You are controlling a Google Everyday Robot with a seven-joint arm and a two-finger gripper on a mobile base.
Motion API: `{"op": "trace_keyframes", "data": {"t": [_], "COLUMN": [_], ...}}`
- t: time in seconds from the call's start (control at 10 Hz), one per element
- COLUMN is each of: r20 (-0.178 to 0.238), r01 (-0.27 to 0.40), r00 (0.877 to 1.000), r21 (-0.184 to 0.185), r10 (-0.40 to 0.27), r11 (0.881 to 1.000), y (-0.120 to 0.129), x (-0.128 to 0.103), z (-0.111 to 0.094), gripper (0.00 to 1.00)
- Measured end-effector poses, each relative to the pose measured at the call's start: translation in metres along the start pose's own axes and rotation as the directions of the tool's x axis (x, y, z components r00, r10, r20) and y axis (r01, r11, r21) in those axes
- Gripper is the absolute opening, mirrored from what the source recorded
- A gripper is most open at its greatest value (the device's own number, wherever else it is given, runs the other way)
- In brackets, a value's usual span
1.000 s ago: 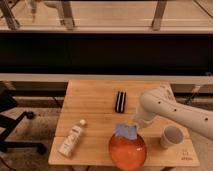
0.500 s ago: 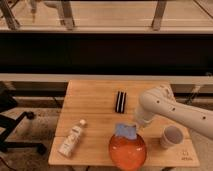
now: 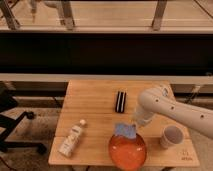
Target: Place the white sponge in the ceramic bowl
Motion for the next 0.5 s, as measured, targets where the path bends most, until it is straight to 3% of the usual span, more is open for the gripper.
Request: {"op": "trace_keyframes", "data": {"t": [0.5], "r20": [-0.001], "r01": [0.015], "r00": [1.000], "r21": [-0.009], "r10": [-0.015], "r11": [1.000], "y": [-0.0076], "x": [0.0029], "z": [-0.0003], "gripper": [0.01]}}
